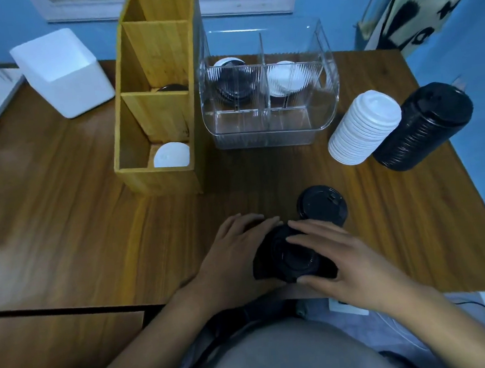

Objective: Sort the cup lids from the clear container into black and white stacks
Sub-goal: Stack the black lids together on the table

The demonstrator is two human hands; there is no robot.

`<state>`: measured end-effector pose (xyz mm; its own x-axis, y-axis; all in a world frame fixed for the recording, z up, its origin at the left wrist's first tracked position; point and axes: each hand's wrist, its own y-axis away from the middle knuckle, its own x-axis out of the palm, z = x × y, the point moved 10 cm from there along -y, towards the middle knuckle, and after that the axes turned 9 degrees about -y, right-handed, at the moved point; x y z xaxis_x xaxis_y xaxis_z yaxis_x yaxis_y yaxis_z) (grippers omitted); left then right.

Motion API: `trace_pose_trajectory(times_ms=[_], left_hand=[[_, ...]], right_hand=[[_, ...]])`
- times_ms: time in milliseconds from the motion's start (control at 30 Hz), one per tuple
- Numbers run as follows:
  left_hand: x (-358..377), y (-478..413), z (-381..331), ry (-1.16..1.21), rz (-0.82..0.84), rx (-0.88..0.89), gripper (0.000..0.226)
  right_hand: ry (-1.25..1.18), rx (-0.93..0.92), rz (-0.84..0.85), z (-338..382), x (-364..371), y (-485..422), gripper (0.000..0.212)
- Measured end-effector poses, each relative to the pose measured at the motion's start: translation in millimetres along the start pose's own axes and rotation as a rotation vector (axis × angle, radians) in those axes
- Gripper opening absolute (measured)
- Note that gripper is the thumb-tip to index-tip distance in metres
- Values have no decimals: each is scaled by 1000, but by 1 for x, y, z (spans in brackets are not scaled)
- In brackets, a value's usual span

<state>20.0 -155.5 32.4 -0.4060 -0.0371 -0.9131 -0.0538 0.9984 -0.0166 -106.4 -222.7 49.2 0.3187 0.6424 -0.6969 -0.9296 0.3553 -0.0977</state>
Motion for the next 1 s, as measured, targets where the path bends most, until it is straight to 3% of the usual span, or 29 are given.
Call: trace_pose_trajectory(times_ms=[300,433,500,567,600,700,867,933,1000], left_hand=[[8,1,4,-1,-8,29,90],[11,0,5,-1,-5,26,88],[10,0,5,-4,-14,25,88],[8,0,4,-12,-27,17,90],[8,0,4,-15,-32,15,90],[8,2,4,-16,-40,20,89],[6,2,4,-1,-63,13,90],[5,2,4,1,-72,11,90],[5,2,5,2,-79,12,89]], right_hand=[[150,-41,84,5,12,-1,57],[78,25,117,3,5,-2,56],[69,79,-70,-1,-28,-7,49],[191,183,-305,-14,-66,-11,48],[274,255,-342,-22,-74,-14,53],[401,353,-212,-46,-61,-24,72],[123,290,9,-60,-50,-17,75],[53,291,-9,-60,-51,-12,78],[133,311,-106,-59,-52,-10,75]])
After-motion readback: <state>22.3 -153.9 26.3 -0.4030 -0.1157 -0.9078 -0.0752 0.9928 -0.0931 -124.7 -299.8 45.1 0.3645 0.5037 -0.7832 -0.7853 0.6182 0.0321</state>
